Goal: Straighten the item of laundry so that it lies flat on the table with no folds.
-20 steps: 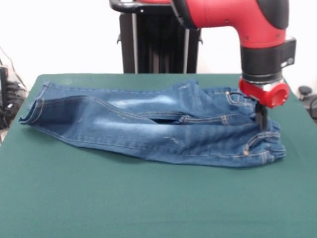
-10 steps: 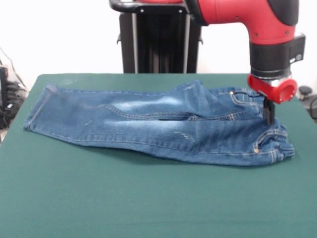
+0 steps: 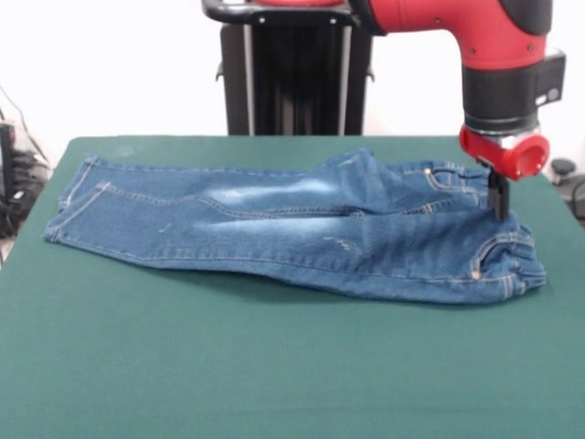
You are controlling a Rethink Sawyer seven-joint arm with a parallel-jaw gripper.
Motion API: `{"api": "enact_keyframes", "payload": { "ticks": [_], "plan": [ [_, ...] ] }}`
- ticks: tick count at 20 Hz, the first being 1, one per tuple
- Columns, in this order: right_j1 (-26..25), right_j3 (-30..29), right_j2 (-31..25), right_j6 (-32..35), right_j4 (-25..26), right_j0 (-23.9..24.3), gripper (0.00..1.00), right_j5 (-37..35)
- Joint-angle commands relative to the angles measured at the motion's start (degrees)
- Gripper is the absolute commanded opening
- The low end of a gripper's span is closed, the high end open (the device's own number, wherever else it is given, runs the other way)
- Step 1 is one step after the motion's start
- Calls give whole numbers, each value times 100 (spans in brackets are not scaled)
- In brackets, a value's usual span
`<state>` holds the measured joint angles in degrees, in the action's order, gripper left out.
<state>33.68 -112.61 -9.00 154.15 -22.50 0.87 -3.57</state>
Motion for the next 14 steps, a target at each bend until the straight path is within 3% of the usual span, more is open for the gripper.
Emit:
{"api": "enact_keyframes", "payload": {
  "ticks": [1,5,6,11,14],
  "plan": [
    [-64,-440,-815,1320,-349,-149,0,224],
    [10,-464,-459,958,-134,-157,0,78],
    [27,-445,-370,877,-89,-203,100,52],
    [252,-473,-118,862,-124,-266,100,-96],
    [662,-491,256,703,-89,-311,100,-672]
  ]
}}
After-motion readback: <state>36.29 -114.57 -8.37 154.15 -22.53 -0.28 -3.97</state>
